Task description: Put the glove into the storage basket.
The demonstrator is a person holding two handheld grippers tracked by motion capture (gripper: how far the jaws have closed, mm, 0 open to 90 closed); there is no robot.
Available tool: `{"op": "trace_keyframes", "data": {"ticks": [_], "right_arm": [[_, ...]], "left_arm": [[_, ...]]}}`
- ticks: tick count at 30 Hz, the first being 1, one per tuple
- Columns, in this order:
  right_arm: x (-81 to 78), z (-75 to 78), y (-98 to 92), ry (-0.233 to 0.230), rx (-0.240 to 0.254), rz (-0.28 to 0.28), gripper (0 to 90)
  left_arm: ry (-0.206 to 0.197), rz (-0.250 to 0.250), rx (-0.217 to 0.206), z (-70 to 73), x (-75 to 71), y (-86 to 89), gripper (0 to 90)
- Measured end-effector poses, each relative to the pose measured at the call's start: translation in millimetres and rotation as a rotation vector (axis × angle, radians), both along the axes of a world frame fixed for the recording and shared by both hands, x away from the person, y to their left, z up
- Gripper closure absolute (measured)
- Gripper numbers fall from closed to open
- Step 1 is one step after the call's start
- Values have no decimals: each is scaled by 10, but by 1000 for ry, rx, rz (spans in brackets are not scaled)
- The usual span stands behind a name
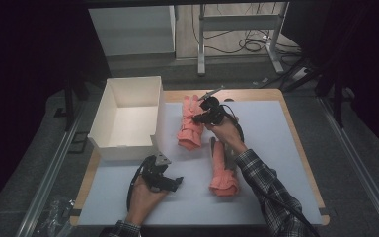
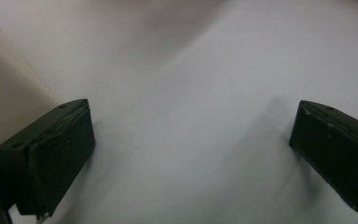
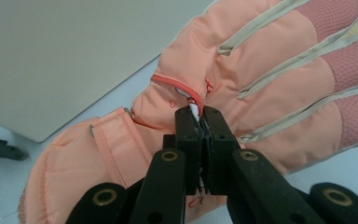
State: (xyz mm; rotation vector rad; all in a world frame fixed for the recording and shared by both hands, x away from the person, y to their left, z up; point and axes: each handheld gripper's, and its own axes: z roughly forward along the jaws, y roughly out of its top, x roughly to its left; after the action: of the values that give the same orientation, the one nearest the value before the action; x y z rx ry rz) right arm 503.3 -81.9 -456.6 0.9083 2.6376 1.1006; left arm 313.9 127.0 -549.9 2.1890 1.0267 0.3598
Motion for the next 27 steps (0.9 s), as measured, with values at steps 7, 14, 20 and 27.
{"op": "trace_keyframes", "data": {"ticks": [7,14,20,27], "right_arm": [[-92,141,-74,-7,22,14,860],[-197,277,-130,-5,36,46,858],[-332,366,-175,-9,44,73,858],[-483,469,-263,-10,61,104,858]], "left_arm": [[-2,1,-2,-3,0,-1,0],[0,0,-1,-1,0,0,0],[0,0,-1,-1,0,1,0],[-1,-1,2,0,2,2,0]]}}
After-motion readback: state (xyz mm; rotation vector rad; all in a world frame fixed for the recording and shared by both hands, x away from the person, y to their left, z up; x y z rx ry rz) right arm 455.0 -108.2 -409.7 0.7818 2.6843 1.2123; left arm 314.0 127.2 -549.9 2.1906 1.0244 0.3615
